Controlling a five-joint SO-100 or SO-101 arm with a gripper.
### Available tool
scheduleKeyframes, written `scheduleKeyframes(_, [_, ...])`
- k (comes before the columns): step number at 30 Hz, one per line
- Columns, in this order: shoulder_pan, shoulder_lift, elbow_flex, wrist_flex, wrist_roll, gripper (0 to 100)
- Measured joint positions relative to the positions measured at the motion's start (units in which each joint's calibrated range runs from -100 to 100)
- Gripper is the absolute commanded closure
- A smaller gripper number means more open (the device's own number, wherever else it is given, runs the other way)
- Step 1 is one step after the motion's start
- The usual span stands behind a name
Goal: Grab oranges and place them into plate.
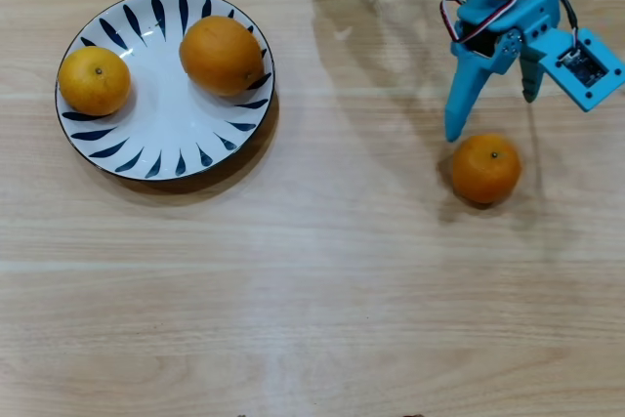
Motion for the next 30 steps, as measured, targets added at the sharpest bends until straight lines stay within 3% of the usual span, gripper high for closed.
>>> scheduleKeyframes(5, [-0.8,2.3,5.0,-10.2,-2.0,49])
scheduleKeyframes(15, [-0.3,3.1,27.6,-41.7,-2.3,49])
scheduleKeyframes(27, [1.4,13.9,25.9,-48.9,-2.4,50])
scheduleKeyframes(30, [1.4,15.6,23.8,-49.3,-2.4,59])
